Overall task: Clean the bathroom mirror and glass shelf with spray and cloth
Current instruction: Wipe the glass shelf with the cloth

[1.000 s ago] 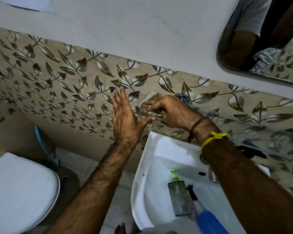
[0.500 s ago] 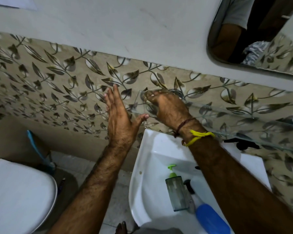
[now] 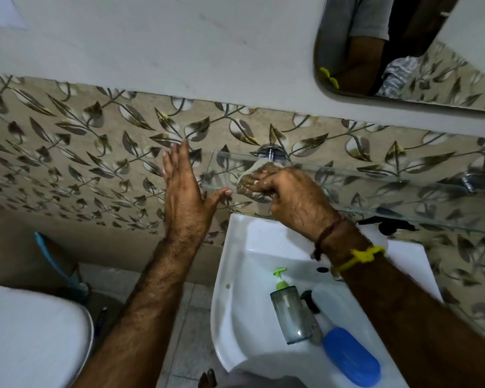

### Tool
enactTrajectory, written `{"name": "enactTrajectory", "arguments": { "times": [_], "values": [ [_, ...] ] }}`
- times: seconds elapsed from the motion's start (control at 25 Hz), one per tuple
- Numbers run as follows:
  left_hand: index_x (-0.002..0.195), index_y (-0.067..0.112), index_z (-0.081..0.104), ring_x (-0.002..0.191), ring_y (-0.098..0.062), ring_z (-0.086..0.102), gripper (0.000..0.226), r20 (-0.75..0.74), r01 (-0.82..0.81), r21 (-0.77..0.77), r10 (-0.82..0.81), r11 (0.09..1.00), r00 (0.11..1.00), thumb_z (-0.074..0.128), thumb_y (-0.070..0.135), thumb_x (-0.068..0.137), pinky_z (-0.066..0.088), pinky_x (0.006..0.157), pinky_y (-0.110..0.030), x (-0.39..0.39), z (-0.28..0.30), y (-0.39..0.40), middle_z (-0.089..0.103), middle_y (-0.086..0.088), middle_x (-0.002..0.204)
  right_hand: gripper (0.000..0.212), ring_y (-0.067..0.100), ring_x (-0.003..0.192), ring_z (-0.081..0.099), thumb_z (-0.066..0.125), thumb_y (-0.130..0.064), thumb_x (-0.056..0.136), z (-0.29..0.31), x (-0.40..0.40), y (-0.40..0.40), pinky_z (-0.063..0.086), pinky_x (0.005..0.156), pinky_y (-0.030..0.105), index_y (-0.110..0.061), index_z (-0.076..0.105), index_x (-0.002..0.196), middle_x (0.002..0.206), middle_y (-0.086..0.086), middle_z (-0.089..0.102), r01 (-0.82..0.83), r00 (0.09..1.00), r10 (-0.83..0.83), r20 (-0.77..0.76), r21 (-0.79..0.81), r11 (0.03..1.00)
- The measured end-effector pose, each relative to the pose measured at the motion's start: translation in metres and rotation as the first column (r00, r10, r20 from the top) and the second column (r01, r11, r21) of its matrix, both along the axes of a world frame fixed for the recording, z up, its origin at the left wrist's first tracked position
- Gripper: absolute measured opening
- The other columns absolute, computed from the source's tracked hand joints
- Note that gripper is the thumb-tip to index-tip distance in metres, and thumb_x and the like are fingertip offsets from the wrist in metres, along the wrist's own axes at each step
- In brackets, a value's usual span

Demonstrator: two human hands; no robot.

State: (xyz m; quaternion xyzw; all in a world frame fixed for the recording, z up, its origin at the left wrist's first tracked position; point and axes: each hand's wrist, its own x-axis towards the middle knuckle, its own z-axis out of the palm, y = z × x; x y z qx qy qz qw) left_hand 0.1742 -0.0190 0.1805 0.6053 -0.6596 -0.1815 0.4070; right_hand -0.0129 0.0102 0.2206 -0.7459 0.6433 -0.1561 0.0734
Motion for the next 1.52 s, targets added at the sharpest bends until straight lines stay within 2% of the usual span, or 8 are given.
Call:
{"name": "enactTrajectory", "arguments": {
  "times": [0.2,0.36,0.76,0.92,1.12,1.24,1.36,1.52],
  "values": [
    [0.141,0.034,0.043,0.146,-0.03,0.033,0.072,0.03,0.074,-0.013,-0.074,0.997,0.997,0.078,0.03,0.079,0.01,0.123,-0.045,-0.011,-0.003,0.002,0.048,-0.005,0.15,0.067,0.022,0.129,0.053,0.054,0.008,0.084,-0.003,-0.003,-0.006,0.046,0.108,0.039,-0.035,0.056,0.135,0.14,-0.004,0.058,0.139,0.99,-0.137,0.033,-0.061,0.988],
    [0.142,0.029,0.044,0.144,-0.032,0.037,0.073,0.048,0.068,0.036,-0.07,0.997,0.996,0.078,0.033,0.079,0.006,0.121,-0.038,-0.006,-0.003,-0.002,0.05,-0.004,0.148,0.06,0.02,0.12,0.06,0.059,0.004,0.084,0.001,-0.013,0.002,0.052,0.101,0.038,-0.04,0.065,0.124,0.131,-0.007,0.065,0.147,0.985,-0.141,0.099,-0.061,0.987],
    [0.144,0.025,0.043,0.142,-0.035,0.037,0.075,0.087,0.013,0.048,-0.017,0.999,0.996,0.075,0.044,0.08,0.02,0.12,-0.044,-0.006,-0.005,0.0,0.05,-0.005,0.147,0.037,0.029,0.116,0.062,0.063,-0.023,0.088,0.003,0.029,-0.034,0.055,0.091,0.038,-0.027,0.064,0.124,0.124,0.004,0.066,0.127,0.975,-0.147,-0.168,-0.121,0.984],
    [0.147,0.028,0.038,0.143,-0.035,0.035,0.078,0.078,0.006,0.052,-0.01,0.999,0.997,0.075,0.042,0.08,0.032,0.117,-0.053,-0.006,-0.004,0.005,0.046,-0.004,0.15,0.05,0.012,0.135,0.048,0.061,-0.005,0.087,0.003,0.009,-0.005,0.042,0.112,0.038,-0.039,0.066,0.123,0.142,-0.015,0.056,-0.074,0.997,0.072,0.041,0.051,0.996],
    [0.142,0.029,0.043,0.14,-0.028,0.042,0.065,0.102,0.065,-0.006,-0.064,0.998,0.993,0.073,0.018,0.086,0.038,0.115,-0.05,-0.018,0.001,0.008,0.049,-0.005,0.148,0.056,0.021,0.125,0.055,0.055,-0.003,0.088,-0.002,-0.014,0.002,0.048,0.104,0.037,-0.038,0.06,0.132,0.137,-0.007,0.061,0.256,0.966,-0.254,0.046,-0.061,0.965],
    [0.137,0.025,0.05,0.136,-0.029,0.047,0.056,0.147,0.13,0.008,-0.129,0.992,0.981,0.07,0.012,0.087,0.046,0.107,-0.053,-0.025,0.002,0.009,0.055,-0.005,0.141,0.056,0.024,0.126,0.056,0.054,-0.003,0.087,0.005,-0.02,-0.012,0.047,0.106,0.038,-0.034,0.06,0.133,0.136,0.0,0.062,0.172,0.98,-0.169,0.108,-0.022,0.985],
    [0.139,0.02,0.049,0.138,-0.033,0.045,0.055,0.178,0.134,0.026,-0.137,0.991,0.975,0.071,0.017,0.088,0.016,0.122,-0.046,-0.025,0.002,0.01,0.059,-0.004,0.139,0.052,0.01,0.133,0.049,0.055,-0.002,0.091,-0.003,-0.034,0.017,0.035,0.115,0.028,-0.036,0.062,0.13,0.141,-0.014,0.056,0.051,0.99,-0.049,0.129,-0.009,0.999],
    [0.142,0.015,0.044,0.132,-0.023,0.053,0.061,0.258,0.128,-0.017,-0.119,0.992,0.959,0.071,0.018,0.088,-0.002,0.122,-0.035,-0.028,0.015,0.014,0.062,-0.004,0.136,0.066,0.02,0.131,0.051,0.048,0.004,0.086,-0.01,-0.042,0.004,0.044,0.11,0.038,-0.035,0.053,0.139,0.143,-0.005,0.056,0.222,0.974,-0.218,0.058,-0.071,0.973]
  ]
}}
